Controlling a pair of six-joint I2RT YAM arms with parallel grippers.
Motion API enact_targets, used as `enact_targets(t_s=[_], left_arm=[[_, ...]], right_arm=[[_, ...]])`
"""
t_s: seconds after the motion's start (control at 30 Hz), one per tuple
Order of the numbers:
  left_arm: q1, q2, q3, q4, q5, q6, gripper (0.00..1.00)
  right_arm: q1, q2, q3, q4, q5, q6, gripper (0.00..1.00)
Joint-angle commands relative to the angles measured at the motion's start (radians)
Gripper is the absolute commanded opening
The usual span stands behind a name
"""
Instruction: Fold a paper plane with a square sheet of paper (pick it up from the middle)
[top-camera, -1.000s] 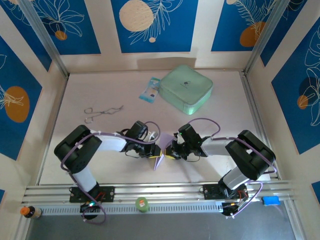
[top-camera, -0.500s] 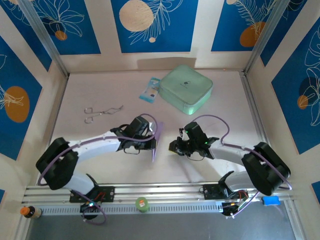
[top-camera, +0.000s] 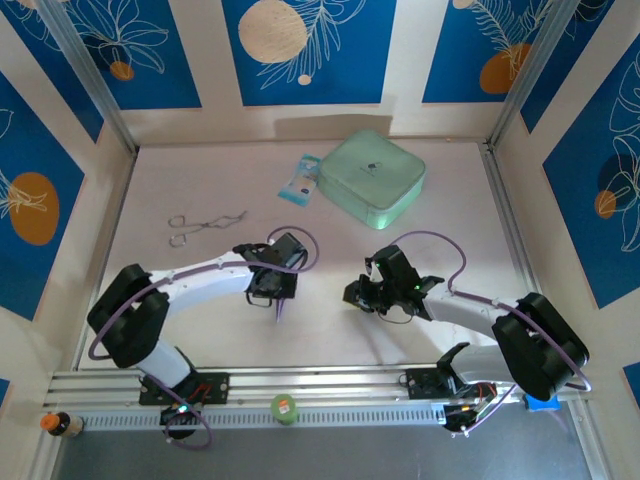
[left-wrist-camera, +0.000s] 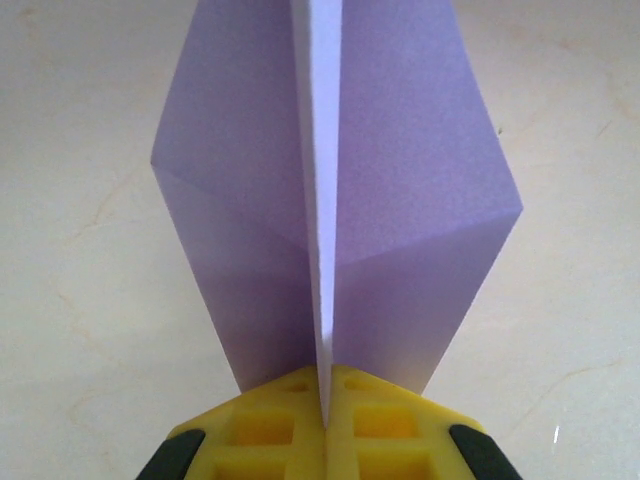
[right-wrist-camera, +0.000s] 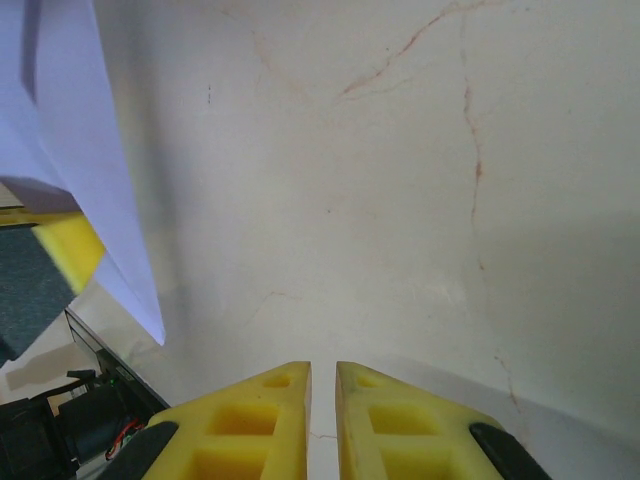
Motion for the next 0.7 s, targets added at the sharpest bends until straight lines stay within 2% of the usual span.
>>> enact_targets(t_s=[0.0,0.67], left_arm=[[-0.012,0.014,0.003,-0.020,-0.015,-0.010,0.03],[-0.016,0.063,-0.009,0.017,0.019,0.004,0.12]], right_arm=[[0.000,-0.008,-0.009,-0.020,0.001,-0.007,0.15],[-0.001,0.005,-0.008,-0.015,-0.007,-0.011,0.15]])
